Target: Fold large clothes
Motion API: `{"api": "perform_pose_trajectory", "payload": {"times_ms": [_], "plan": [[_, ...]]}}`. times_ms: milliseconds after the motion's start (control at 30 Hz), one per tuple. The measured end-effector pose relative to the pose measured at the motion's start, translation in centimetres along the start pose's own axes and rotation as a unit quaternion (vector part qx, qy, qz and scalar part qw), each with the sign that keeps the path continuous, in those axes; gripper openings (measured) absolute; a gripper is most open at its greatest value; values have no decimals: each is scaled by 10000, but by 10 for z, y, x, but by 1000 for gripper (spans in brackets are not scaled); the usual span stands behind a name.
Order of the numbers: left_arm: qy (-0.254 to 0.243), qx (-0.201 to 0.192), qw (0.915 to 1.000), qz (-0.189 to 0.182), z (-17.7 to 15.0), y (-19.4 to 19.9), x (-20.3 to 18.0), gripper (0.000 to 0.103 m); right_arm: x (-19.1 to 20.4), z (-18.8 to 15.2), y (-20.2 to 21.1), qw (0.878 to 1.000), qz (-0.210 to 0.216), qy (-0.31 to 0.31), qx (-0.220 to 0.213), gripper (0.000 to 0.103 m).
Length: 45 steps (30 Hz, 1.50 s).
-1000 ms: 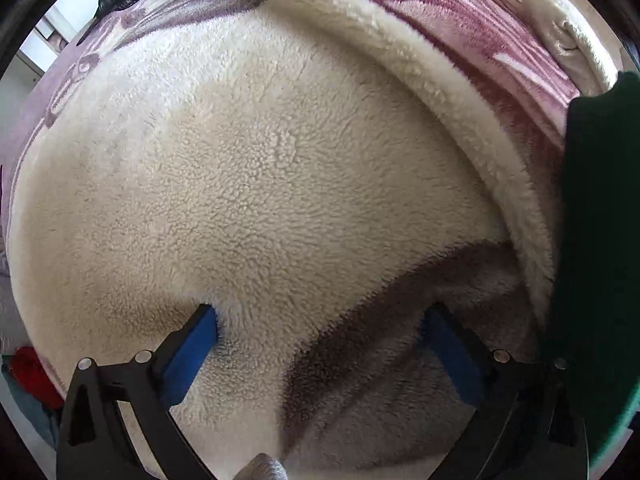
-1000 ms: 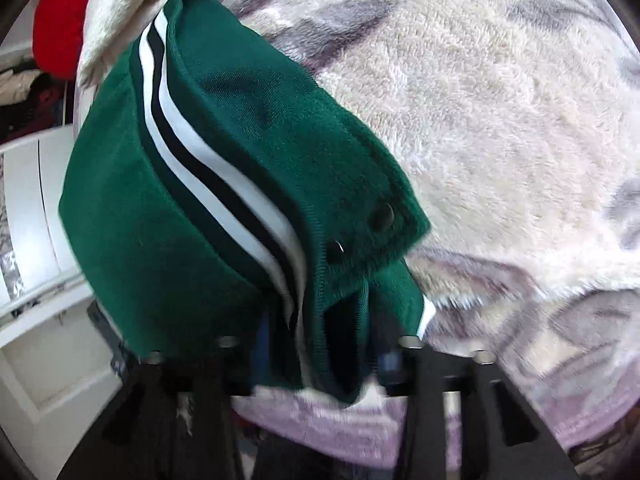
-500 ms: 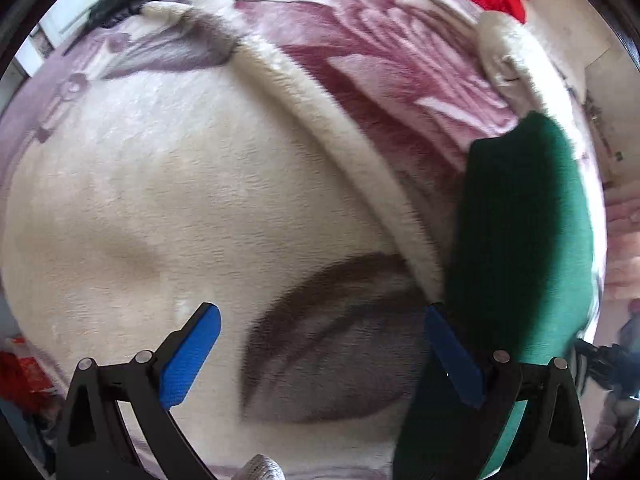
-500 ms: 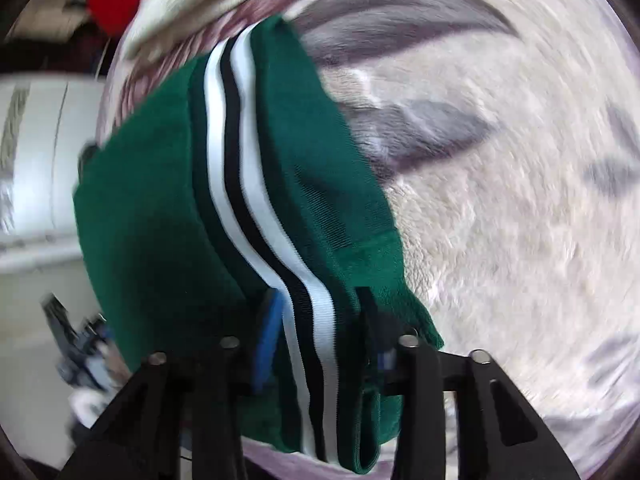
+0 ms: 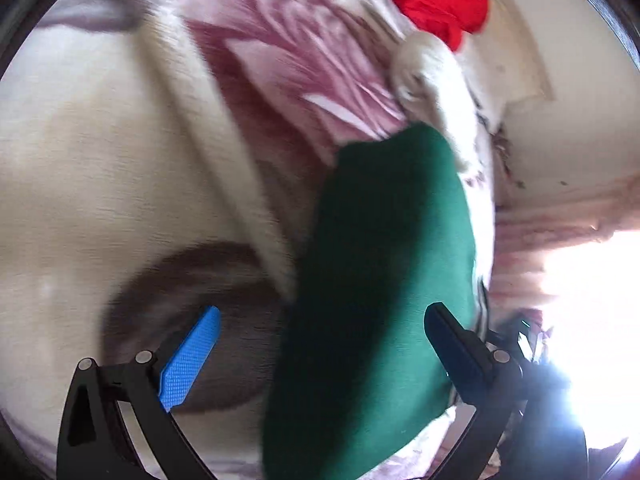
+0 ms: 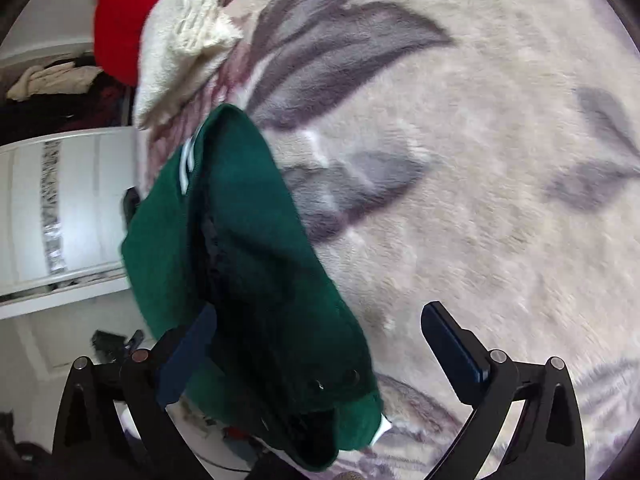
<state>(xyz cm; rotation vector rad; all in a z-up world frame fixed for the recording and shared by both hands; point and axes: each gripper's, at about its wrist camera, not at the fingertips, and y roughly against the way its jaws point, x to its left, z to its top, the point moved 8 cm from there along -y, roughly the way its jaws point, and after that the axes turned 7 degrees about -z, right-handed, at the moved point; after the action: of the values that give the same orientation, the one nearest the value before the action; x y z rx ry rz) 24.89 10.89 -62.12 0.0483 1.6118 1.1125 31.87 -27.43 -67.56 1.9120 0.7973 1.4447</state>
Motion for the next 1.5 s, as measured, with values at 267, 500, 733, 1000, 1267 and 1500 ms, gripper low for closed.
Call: {"api": "perform_pose_trajectory", "payload": {"times_ms": [267,500,733,1000,1267,1500], "plan": [[-388,642,9970,-207,-1,-61,-16,103,11,24,-70,9859,1337,96,1003,103],[-462,606,9965,-348,6,-72,-25,103,30,23,-19,9830,1755,141,522,103],[-522,614,9957,-451,11,-77,-24,101,56,28,-98,9864,812,799,1181,103],[-360,368,9966,-641,42,-64,-13,94,120,39,-138,9615,1874,994,1747,103],[-450,567,9953,-639,38,-62,-22,94,119,58,-133,9786,705,1375,1357,92],[-32,874,9929,-804,5,-70,2,94,98,58,-137,9786,464,1364,1466,103]]}}
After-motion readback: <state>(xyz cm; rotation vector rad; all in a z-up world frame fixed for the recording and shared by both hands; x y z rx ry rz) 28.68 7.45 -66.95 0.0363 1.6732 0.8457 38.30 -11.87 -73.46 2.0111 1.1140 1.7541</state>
